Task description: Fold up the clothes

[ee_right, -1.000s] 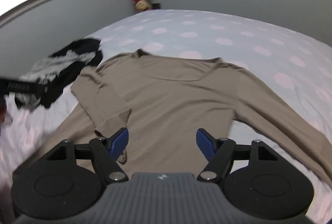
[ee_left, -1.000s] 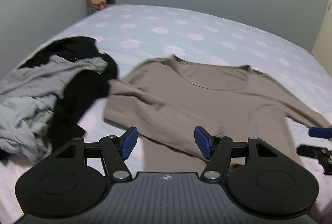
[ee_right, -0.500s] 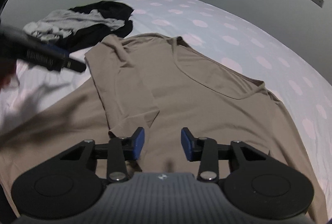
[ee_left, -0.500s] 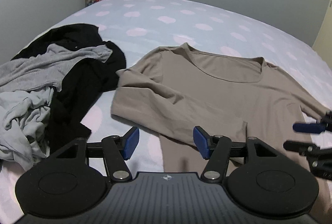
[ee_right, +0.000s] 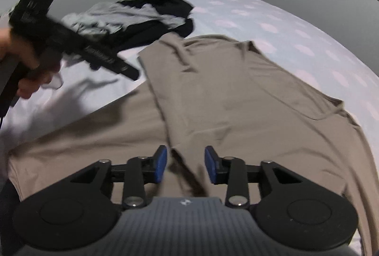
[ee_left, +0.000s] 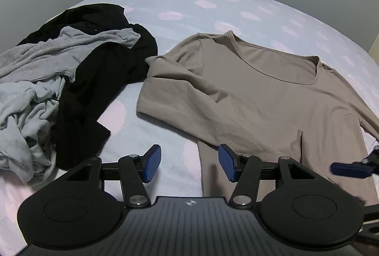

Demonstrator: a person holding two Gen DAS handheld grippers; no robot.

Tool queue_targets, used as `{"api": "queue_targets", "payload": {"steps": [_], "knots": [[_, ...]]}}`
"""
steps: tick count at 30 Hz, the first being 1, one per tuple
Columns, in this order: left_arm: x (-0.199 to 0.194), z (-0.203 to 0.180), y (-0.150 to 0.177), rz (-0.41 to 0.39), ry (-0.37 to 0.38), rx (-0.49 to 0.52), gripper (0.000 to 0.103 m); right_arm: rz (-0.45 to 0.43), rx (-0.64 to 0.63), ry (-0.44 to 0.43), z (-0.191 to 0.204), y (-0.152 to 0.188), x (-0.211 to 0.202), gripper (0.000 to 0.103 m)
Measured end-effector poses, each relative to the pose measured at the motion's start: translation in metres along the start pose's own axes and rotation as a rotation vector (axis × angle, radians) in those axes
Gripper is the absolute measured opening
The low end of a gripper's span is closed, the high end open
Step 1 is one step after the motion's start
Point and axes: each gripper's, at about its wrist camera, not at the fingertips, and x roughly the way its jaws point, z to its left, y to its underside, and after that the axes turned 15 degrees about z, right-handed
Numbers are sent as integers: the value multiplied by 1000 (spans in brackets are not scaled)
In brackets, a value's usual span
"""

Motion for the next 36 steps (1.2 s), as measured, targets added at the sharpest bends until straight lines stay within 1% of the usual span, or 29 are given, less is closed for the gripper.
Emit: {"api": "queue_targets", "payload": {"steps": [1, 2, 3, 4, 6, 10, 13, 19, 23, 27, 29, 32, 36], "knots": [[0, 0, 0, 1, 0, 3, 52, 8, -3, 13, 1, -1, 4, 36], [0, -1, 0, 0, -2, 8, 52, 16, 5, 21, 0, -2, 7, 29], [0, -1, 1, -1, -5, 10, 52, 23, 15, 27, -2, -2, 10, 8], [-1, -1, 2, -3, -7, 12, 52, 29, 32, 25, -6, -4, 11, 3], [-2, -1, 3, -3, -13, 13, 52, 17, 82, 26, -17, -6, 5, 2], [-1, 2, 4, -3, -17, 2, 52, -33, 126, 70, -42, -20, -21, 2], [0, 4, 5, -12, -10, -1, 52, -77, 159, 93, -66, -39, -47, 2], [8, 4, 1, -43, 13, -19, 52, -185, 174, 91, -97, -89, -105, 2], [16, 4, -3, -71, 30, -32, 52, -246, 127, 105, -99, -129, -136, 2], [24, 3, -9, -95, 38, -50, 52, -293, 95, 146, -97, -160, -155, 2], [29, 4, -14, -102, 30, -60, 52, -322, 97, 157, -99, -171, -165, 2], [37, 8, -24, -123, 49, -96, 52, -346, 91, 161, -103, -185, -178, 2], [52, 15, -39, -139, 61, -141, 52, -355, 89, 186, -109, -190, -188, 2]]}}
